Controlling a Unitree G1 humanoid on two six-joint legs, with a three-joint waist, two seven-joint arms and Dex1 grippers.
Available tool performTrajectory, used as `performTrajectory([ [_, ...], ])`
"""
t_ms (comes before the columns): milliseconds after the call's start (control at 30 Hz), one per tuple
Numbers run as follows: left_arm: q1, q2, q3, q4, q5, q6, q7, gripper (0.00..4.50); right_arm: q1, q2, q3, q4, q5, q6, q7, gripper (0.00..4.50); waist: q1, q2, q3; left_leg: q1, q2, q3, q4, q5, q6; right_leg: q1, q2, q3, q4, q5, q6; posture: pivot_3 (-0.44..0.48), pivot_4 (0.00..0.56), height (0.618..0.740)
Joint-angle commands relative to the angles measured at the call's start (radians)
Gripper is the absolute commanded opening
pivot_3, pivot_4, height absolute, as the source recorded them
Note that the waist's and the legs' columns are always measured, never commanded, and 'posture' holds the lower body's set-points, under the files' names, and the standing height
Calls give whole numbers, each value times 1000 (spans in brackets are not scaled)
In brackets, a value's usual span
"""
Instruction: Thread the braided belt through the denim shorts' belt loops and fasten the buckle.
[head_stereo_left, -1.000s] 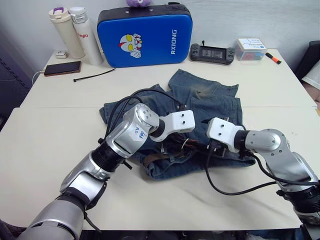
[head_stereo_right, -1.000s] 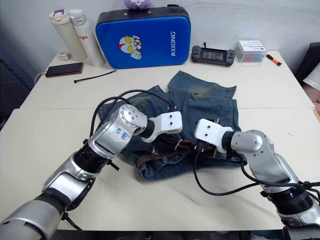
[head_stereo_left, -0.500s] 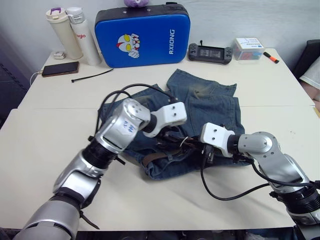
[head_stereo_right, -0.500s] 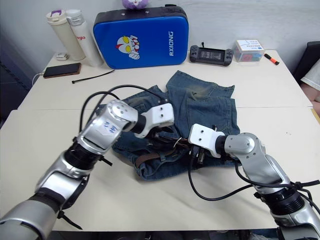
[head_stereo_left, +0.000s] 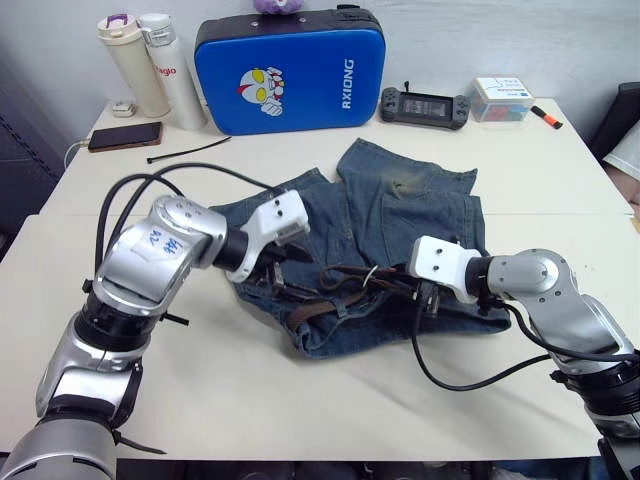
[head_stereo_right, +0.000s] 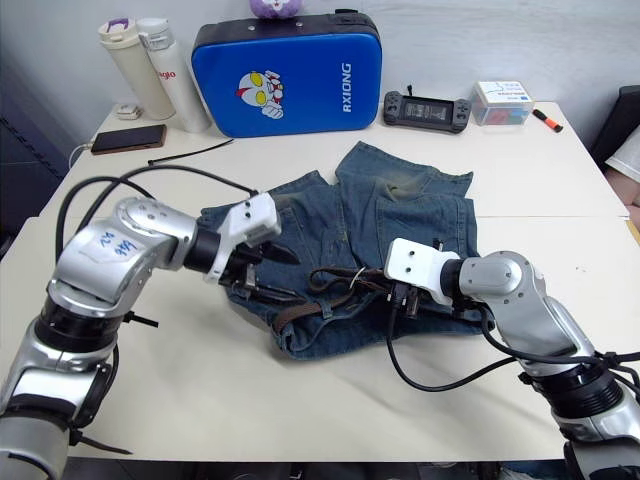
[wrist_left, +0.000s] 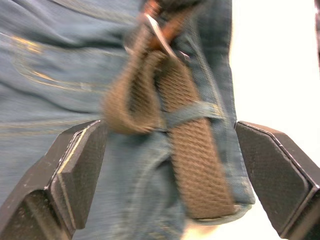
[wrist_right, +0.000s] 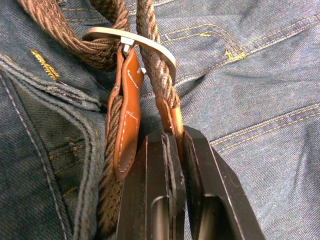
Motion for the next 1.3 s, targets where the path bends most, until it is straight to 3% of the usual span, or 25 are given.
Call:
performTrajectory([
  [33, 41, -17, -21, -8, 1, -3, 81, 3591, -24, -26, -50, -37, 4, -4, 9, 0, 0, 0, 0, 0, 0, 0, 0, 0, 0, 0, 0, 0, 0, 0, 0, 0, 150, 677],
  [300, 124, -47, -57, -37, -34, -1, 170, 100, -10, -42, -78, -83, 23, 38, 9, 0, 1, 0, 0, 0, 0, 0, 0, 0, 0, 0, 0, 1, 0, 0, 0, 0, 150, 677],
  [667, 196, 71, -276, -85, 24, -112, 162, 37, 49, -134, -154, -110, 17, -13, 29, 0, 2, 0, 0, 0, 0, 0, -1, 0, 0, 0, 0, 1, -1, 0, 0, 0, 150, 677],
  [967, 225, 185, -381, -9, 117, -253, 104, 37, 297, -299, -384, 61, -50, -443, 42, 0, -4, 3, -4, 5, 1, 2, -4, 0, 0, 5, 1, 0, -8, 0, 0, 0, 150, 677],
  [1300, 239, 351, -382, 196, 264, -531, -5, 37, 440, -310, -492, 246, -98, -769, -3, 0, -32, 7, -7, 14, 4, 7, -5, 0, 0, 7, 5, 4, -5, -1, -3, 0, 150, 677],
])
